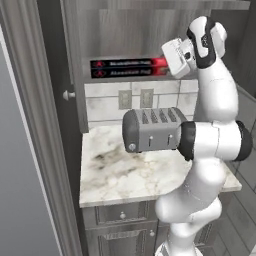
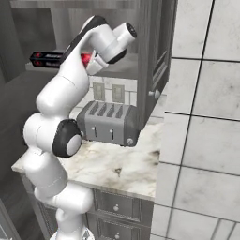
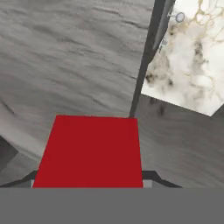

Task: Retrieve the tupperware and aluminum foil from the cabinet and place them on the dining counter near the plate with avocado and lemon to prepare for storing leftovers.

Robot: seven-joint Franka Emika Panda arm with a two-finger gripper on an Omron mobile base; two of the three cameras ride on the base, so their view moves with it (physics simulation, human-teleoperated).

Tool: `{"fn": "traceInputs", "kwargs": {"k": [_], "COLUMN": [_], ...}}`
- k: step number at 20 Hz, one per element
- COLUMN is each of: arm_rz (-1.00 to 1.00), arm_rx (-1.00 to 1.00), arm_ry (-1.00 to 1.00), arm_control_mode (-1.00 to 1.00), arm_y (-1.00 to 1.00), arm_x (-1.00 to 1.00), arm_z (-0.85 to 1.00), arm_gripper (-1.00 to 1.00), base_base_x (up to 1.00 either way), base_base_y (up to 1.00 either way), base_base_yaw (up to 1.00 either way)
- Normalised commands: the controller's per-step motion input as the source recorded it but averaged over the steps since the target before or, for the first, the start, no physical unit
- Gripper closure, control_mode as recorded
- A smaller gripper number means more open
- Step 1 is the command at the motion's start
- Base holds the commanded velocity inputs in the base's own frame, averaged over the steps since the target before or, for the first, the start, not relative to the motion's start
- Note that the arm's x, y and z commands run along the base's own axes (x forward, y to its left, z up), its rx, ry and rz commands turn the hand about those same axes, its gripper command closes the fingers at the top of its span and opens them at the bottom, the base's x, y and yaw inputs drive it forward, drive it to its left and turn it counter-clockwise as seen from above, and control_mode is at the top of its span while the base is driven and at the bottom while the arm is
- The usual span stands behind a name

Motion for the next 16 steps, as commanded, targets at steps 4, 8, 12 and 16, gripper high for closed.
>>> {"fn": "traceInputs", "kwargs": {"k": [4,8,12,16], "arm_rz": [-0.18,-0.28,-0.34,-0.4], "arm_rx": [0.0,0.0,0.0,0.0], "arm_ry": [-0.06,0.01,0.01,0.0], "arm_control_mode": [-1.0,-1.0,-1.0,-1.0], "arm_y": [0.26,0.01,-0.05,-0.39], "arm_x": [-1.0,-1.0,-1.0,-1.0], "arm_z": [0.0,0.12,0.34,0.53], "arm_gripper": [1.0,1.0,1.0,1.0], "base_base_x": [0.0,0.0,0.0,0.0], "base_base_y": [0.0,0.0,0.0,0.0], "base_base_yaw": [0.0,0.0,0.0,0.0]}}
